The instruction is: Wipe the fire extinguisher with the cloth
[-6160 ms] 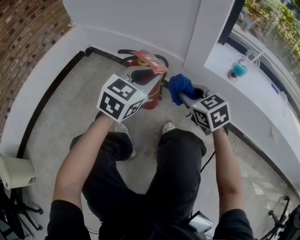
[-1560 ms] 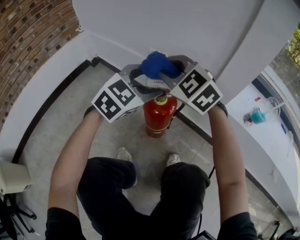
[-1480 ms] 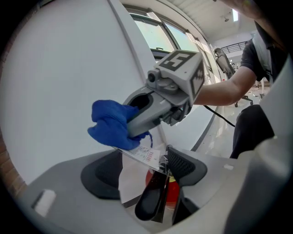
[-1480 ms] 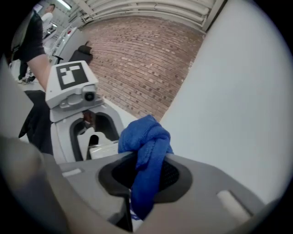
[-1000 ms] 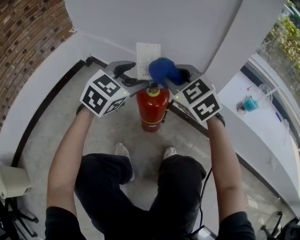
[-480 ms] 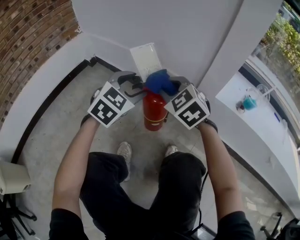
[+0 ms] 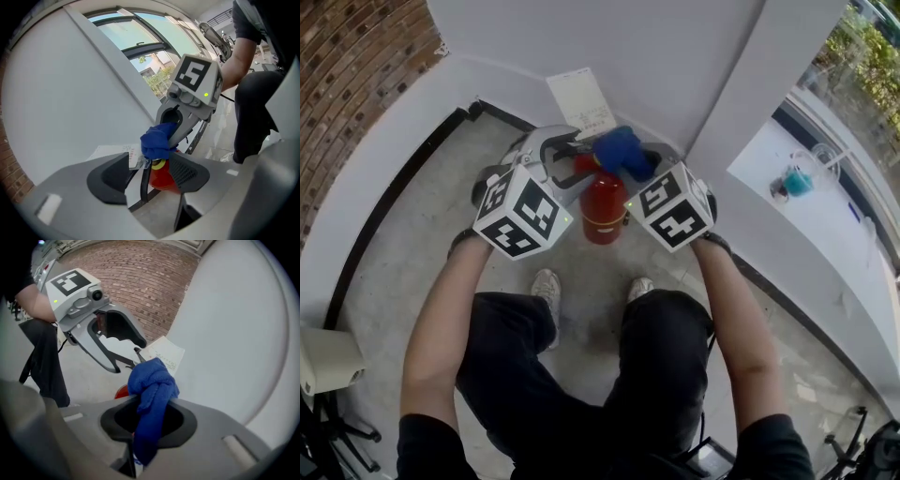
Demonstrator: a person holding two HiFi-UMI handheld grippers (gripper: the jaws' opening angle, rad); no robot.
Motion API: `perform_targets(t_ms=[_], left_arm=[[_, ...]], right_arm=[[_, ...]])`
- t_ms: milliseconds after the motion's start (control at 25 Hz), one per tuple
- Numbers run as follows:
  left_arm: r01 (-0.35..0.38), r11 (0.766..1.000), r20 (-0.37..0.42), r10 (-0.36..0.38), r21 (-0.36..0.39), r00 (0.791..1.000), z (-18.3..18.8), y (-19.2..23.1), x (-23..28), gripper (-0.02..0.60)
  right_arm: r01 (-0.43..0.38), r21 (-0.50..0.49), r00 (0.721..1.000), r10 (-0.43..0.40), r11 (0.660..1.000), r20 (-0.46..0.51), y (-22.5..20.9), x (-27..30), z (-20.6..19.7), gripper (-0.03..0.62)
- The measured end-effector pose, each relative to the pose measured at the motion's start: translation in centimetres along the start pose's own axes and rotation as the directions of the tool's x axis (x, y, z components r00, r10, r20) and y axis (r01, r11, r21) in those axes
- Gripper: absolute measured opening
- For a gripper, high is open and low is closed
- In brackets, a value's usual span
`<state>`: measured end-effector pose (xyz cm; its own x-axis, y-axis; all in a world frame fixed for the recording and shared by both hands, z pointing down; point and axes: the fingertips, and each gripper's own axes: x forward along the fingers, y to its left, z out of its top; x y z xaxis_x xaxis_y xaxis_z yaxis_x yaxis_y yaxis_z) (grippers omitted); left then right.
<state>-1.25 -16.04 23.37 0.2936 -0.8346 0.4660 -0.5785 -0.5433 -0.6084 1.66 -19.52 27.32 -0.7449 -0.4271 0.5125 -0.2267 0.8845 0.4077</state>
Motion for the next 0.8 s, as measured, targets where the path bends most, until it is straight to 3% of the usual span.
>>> perform_targets(t_ms=[120,280,440,640,800], left_arm=[[0.028,1.0,-0.044,-0.027,0.009,0.999,-1.1,-1.0,1.0,0.259],[0.003,1.0,-0.024,-0.003,-0.022,1.0,-1.1,-0.2,1.0,0.255],[-0.006,0.999,-0.018,0.005,-0.051,1.0,-1.1,-0.4,0.8,0.255],[-0.02,0.998,-0.022,0.019,-0.052,1.0,-1.2,-0.6,0.8,0.255],[0.012,0.997,-0.034,-0.015,-0.078,0.999,-1.4,-1.6,0.9,0.249]], right_arm=[[-0.022,-0.02,0.999,0.022,1.0,0.025,1.5,-0.2,-0.5,0.077],[-0.038,0.035,0.993,0.035,0.999,0.109,1.9,-0.4,-1.0,0.077],[-0.078,0.036,0.991,0.073,0.996,0.115,2.9,-1.5,-1.7,0.075],[0.021,0.109,0.994,-0.033,0.994,0.107,-0.8,-1.3,-0.7,0.075],[0.047,0.271,0.993,-0.073,0.961,0.087,-2.9,-0.6,-4.3,0.075]])
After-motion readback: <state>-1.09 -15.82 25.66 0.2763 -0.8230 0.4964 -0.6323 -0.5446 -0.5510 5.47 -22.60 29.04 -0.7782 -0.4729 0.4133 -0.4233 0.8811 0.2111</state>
